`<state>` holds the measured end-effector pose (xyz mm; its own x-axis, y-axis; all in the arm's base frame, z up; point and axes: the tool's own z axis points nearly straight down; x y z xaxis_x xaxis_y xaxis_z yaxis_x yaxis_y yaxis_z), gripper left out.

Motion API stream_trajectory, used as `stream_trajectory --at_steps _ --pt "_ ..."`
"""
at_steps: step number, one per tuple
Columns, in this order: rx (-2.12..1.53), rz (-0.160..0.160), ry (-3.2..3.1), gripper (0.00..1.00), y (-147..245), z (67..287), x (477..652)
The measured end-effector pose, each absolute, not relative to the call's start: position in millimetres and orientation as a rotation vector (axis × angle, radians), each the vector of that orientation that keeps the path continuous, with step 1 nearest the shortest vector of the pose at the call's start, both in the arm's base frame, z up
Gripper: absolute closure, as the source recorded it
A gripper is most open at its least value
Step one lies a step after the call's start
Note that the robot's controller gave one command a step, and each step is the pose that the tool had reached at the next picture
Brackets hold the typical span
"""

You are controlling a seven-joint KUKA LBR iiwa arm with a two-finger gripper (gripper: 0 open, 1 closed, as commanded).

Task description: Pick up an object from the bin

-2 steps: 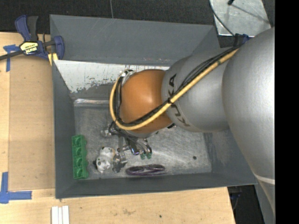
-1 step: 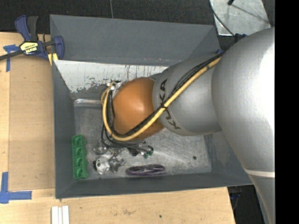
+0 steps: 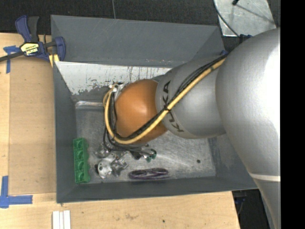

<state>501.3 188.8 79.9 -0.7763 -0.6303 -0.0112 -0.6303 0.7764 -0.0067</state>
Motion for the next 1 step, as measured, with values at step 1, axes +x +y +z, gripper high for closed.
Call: stream_trajectory --at_steps 1 --pt "-1.046 -0.003 2.949 1.00 188.6 82.4 501.3"
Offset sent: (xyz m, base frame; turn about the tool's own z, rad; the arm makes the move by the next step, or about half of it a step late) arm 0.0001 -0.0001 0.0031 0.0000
